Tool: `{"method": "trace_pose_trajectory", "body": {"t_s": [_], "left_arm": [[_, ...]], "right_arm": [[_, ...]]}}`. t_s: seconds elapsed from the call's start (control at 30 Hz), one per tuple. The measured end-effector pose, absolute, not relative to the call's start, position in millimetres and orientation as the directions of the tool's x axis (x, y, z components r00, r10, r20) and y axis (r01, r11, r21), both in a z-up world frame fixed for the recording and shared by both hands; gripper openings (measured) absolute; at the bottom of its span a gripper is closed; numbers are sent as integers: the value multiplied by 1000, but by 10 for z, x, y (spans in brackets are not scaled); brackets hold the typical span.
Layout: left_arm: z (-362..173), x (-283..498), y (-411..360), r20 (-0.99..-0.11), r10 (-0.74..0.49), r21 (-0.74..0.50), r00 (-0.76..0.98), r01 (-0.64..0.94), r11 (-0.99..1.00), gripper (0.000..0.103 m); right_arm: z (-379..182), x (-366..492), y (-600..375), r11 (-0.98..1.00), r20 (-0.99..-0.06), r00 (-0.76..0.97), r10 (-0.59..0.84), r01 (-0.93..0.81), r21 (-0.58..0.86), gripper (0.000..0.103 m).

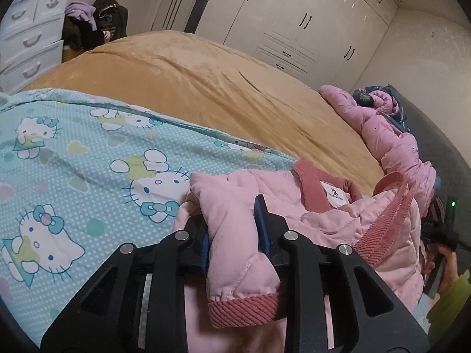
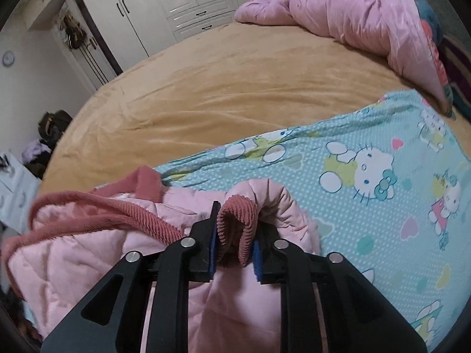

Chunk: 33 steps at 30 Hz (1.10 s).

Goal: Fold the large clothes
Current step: 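Lower the hem onto the coat and open both tools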

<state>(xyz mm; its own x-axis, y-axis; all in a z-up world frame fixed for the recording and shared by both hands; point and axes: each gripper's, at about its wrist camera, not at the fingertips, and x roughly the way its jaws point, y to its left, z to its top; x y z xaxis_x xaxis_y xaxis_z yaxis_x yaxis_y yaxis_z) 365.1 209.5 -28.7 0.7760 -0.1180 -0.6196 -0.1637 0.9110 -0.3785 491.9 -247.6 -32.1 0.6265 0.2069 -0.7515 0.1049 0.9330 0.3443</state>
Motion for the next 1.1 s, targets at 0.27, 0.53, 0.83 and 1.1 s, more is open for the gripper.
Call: {"method": "trace_pose_trajectory", "body": {"t_s": [0.27,0.53,0.83,1.1], "left_arm": [[-241,3637,2063,-616,-127,-377,777,-149,914,18],[-149,3617,2067,-601,-145,-399,786,-137,907,26],[249,3421,2085,-498,-228,-475,836,-43,879,64],[680,3061,2237,-392,-61,-368,918,-95,925,94]], "right_arm": [[169,4396,-2492,934,-649,736,195,63,352,98],[296,3456,-1314,937,-584,734,346,-305,172,98],[-424,3660,-424,918,-774,549,317,-381,105,99],[-429,3913,-463,923,-750,562,350,-343,174,99]]}}
